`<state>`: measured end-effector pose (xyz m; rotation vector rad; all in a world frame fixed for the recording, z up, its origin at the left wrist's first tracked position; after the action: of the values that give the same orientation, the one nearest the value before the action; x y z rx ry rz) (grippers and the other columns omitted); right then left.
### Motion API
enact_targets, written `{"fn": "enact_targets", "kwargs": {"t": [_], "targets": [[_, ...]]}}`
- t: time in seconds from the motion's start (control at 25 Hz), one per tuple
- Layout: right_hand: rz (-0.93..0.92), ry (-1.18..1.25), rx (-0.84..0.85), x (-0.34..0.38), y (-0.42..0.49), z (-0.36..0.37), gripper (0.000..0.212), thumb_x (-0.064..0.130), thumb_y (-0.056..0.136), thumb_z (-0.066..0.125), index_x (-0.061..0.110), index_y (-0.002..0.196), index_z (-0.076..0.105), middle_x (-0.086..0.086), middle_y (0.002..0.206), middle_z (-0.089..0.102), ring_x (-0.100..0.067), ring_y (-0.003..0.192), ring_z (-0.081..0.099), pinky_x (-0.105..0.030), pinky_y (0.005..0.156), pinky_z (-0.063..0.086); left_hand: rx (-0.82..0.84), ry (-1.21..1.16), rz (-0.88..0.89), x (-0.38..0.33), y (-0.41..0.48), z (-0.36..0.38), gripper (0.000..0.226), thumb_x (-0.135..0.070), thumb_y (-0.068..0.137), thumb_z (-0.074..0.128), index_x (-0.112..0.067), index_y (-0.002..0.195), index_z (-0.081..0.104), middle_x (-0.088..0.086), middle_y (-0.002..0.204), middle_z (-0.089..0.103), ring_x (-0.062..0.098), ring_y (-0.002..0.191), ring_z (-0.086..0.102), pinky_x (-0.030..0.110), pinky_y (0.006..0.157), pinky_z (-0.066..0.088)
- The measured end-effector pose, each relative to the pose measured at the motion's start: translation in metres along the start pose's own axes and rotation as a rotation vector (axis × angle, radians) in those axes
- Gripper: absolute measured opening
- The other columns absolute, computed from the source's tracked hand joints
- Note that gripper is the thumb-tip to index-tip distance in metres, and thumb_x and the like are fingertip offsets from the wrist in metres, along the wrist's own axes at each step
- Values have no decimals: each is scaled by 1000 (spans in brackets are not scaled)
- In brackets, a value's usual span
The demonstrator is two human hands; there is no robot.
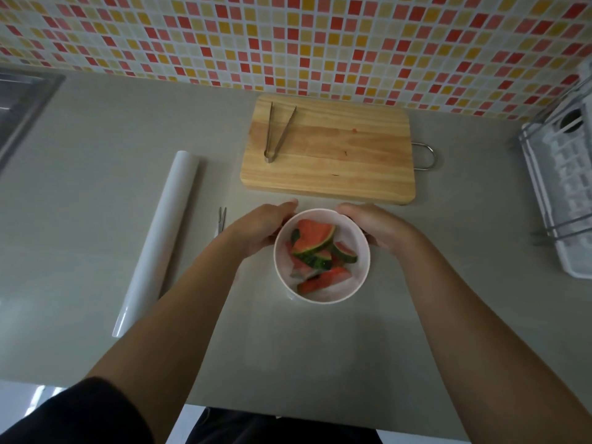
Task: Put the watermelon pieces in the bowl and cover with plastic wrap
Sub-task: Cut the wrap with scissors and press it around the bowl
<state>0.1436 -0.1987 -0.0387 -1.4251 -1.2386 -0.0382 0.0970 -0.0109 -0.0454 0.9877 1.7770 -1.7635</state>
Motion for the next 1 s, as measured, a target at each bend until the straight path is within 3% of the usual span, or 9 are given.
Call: {"fn": "enact_targets", "kwargs": {"t": [0.12,0.32,0.44,0.52,0.64,0.76,0.84,0.92,1.0], "targets": [[13,126,5,7,9,-3,12,28,66,62,19,59,66,1,58,62,-20,58,56,-34,62,46,-7,-7,-5,-13,8,0,30,-35,90,60,-8,78,64,9,74,61,20,72,56,30,69,47],[39,307,-112,8,19,-5,13,2,77,65,16,76,66,-4,69,65,-11,49,61,-22,50,51,53,-44,-145,-26,15,1,27,-19,82,70,2,99,67,14,94,69,22,87,64,30,76,56],[-46,653,-233,6,20,-1,16,2,87,57,18,84,58,-4,74,63,-9,53,62,-22,52,52,88,-17,-133,-29,16,2,15,-15,84,69,0,87,66,15,92,66,23,87,62,32,80,54],[-106,634,-334,2,22,0,6,20,92,53,21,87,57,-3,86,64,-13,70,64,-29,69,55,47,-24,-75,-30,17,3,20,-17,90,62,-6,73,59,11,80,63,23,79,57,33,78,51],[-4,139,-237,-1,13,-1,65,76,79,30,19,91,58,-1,101,65,-22,97,62,-40,90,47,-9,-60,-36,-24,17,3,42,-33,98,46,-5,69,58,5,66,60,20,71,53,31,73,47],[207,8,-37,-11,1,0,105,92,50,38,13,117,59,-8,122,62,-31,112,58,-47,100,43,59,68,-35,-14,11,4,61,-54,91,47,3,85,67,12,90,71,24,86,66,35,86,51],[147,137,-69,-13,2,0,80,75,63,56,11,111,63,-11,110,67,-30,98,64,-44,93,49,78,-23,15,-14,8,7,42,-44,88,59,-3,85,67,11,87,72,24,82,68,33,78,54],[39,341,-165,-11,5,4,34,45,80,63,12,84,68,-7,78,70,-24,69,65,-34,71,53,19,-178,64,-17,7,8,25,-28,88,64,-8,74,59,7,71,63,19,65,61,27,62,52],[-5,414,-237,-9,6,8,25,35,86,58,15,73,64,-4,68,66,-23,64,62,-33,65,49,-40,-232,92,-19,7,13,24,-23,90,62,-11,71,54,6,67,56,16,59,54,24,55,48]]}}
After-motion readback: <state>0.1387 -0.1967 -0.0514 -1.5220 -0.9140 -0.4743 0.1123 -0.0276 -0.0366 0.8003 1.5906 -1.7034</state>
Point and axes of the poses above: each hand's wrist, its own y-axis towards the middle knuckle, its own z-axis out of the palm, x = y × z, the point moved 3 cm from there along y, towards the middle knuckle
